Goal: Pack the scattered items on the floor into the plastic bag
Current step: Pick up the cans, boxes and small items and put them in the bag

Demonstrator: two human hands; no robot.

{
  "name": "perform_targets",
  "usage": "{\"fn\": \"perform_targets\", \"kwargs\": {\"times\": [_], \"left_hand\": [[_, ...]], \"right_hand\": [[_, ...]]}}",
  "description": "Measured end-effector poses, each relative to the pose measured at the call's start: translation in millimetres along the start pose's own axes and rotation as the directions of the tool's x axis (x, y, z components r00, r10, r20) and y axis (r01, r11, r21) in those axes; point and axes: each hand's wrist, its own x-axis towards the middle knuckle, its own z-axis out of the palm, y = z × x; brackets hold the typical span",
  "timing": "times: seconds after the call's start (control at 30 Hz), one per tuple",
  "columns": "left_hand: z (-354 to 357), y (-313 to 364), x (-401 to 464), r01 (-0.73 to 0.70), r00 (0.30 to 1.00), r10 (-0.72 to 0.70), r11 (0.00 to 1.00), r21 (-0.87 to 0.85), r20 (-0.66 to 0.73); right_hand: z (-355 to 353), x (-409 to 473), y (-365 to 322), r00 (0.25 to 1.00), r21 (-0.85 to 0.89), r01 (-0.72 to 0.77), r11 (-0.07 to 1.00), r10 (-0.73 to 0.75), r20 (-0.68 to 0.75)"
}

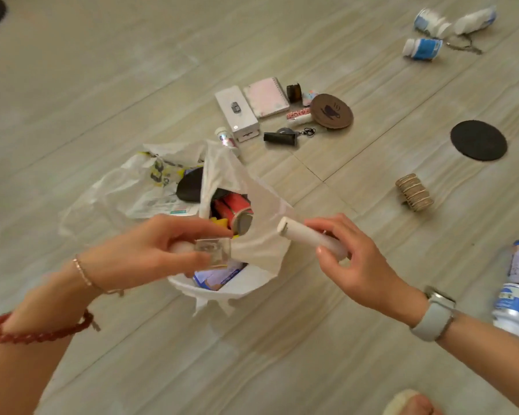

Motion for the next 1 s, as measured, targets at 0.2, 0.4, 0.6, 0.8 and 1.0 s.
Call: {"fn": "perform_targets", "kwargs": {"times": [0.2, 0.4, 0.6, 0.8, 1.0], "left_hand": [[-1, -93, -10, 0.156, 0.899, -0.142, 0.988, 0.0, -0.415], [46, -126, 37, 0.184, 0.729, -0.131, 0.983, 0.008, -0.672], [34, -100, 72, -0.008, 0.622, -0.05, 0.998, -0.07, -0.781], [50, -111, 81, -0.038, 0.651, 0.069, 0.998, 0.059, -0.756], [44, -76, 79, -0.181, 0.509, 0.301, 0.953, 0.242, -0.806]], "right_hand": [[46, 21, -58, 0.822, -0.312, 0.543, 0.78, -0.419, 0.385], [87, 83, -75, 0.665, -0.666, 0.717, 0.208, -0.491, 0.563], [86, 135, -52, 0.864, -0.837, 0.49, 0.244, -0.265, 0.429], [76, 123, -19, 0.877, -0.82, 0.439, 0.368, 0.022, 0.479], [22, 92, -13, 0.837, -0.705, 0.547, 0.451, -0.312, 0.45]]}}
